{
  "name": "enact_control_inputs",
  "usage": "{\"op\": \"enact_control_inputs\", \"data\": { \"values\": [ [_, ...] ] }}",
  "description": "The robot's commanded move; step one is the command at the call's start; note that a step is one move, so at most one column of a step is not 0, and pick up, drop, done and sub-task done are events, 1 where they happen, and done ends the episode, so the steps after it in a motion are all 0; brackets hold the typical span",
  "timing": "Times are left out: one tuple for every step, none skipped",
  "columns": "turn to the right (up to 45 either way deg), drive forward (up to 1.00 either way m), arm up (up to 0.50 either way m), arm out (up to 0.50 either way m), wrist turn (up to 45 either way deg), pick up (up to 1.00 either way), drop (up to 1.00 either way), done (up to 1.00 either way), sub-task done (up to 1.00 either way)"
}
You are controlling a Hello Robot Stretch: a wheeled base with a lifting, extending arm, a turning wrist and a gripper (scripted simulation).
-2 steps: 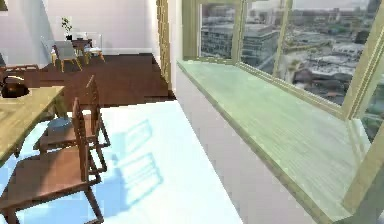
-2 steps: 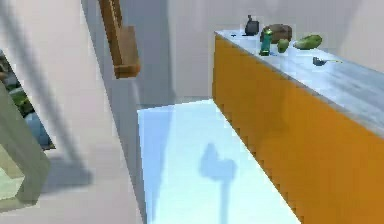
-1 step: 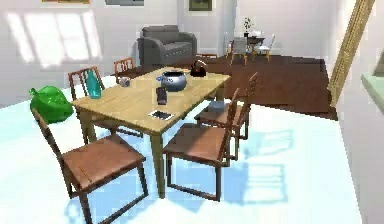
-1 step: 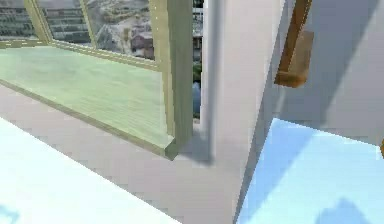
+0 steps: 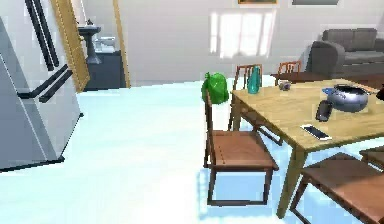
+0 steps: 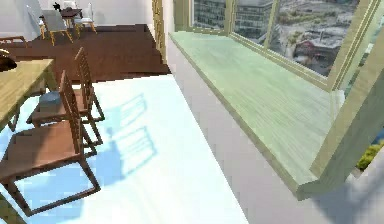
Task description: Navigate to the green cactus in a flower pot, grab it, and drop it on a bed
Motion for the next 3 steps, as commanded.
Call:
{"op": "enact_control_inputs", "data": {
  "values": [
    [-21.0,0.0,0.0,0.0,0.0,0.0,0.0,0.0,0.0],
    [0.0,1.0,0.0,0.0,0.0,0.0,0.0,0.0,0.0],
    [0.0,1.0,0.0,0.0,0.0,0.0,0.0,0.0,0.0]
  ]
}}
